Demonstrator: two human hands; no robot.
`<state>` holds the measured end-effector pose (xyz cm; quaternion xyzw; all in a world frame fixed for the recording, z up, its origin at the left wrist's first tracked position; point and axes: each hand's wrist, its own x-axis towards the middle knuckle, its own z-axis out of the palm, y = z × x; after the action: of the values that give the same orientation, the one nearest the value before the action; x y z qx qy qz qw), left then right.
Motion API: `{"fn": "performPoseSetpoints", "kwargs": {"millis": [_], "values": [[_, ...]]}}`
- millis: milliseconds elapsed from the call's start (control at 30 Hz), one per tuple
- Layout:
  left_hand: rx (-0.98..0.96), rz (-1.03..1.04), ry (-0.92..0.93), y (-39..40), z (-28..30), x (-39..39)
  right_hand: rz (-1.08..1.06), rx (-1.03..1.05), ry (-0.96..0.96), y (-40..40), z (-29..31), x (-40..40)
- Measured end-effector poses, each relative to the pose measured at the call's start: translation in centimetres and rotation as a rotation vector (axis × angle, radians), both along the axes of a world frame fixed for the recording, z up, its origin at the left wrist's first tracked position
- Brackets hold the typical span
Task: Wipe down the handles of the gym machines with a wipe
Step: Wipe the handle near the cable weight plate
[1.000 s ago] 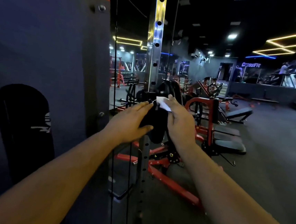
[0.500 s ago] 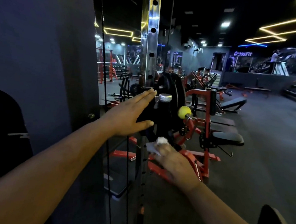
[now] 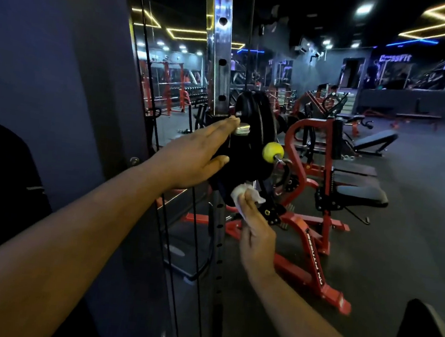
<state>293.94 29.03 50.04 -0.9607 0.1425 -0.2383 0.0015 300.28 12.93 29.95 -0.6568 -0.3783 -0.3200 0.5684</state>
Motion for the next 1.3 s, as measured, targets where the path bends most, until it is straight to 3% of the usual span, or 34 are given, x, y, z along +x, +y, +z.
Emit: {"fn": "performPoseSetpoints", "kwargs": {"millis": [67,167,267,433,567,633,800,867,1000,1067,1200,1300], "values": [[0.009,0.017,0.001,-0.1,0.0,-0.1,0.039,0.061,0.063,-0.5,1.0,-0.1],[0.010,0.036,0.006,-0.1,0.0,-0.2,0.058,0.262,0.166,0.0,7.1,0.2],[-0.007,0.028,0.000,-0.3,0.0,-0.3,0.066,0.300,0.096,1.6,11.3,0.5],[-0.023,0.052,0.000,-0.8,-0.1,-0.5,-0.020,0.202,0.004,1.5,6.7,0.2],[-0.036,0.073,0.010,-1.4,0.2,-0.6,0.052,0.074,0.034,-0.2,2.6,0.6],[-0.025,0.090,0.010,-1.7,0.8,-0.6,0.063,0.083,0.114,-0.9,2.9,0.8],[-0.015,0.105,0.007,-2.6,1.5,-0.3,0.121,0.346,0.357,0.2,9.0,0.9],[-0.026,0.104,0.001,-2.7,1.3,-0.2,0.108,0.268,0.284,1.2,9.0,0.1],[-0.044,0.090,0.018,-2.3,0.7,-0.2,0.010,0.101,0.165,0.4,3.1,1.1],[-0.047,0.095,0.014,-2.4,0.7,-0.1,0.019,-0.030,0.222,-0.5,0.8,2.7],[-0.047,0.105,-0.019,-3.2,0.9,0.0,0.021,-0.323,0.393,-1.2,2.1,6.5],[-0.039,0.142,-0.054,-3.4,0.4,0.2,-0.030,-0.376,0.388,-0.5,4.6,9.0]]}}
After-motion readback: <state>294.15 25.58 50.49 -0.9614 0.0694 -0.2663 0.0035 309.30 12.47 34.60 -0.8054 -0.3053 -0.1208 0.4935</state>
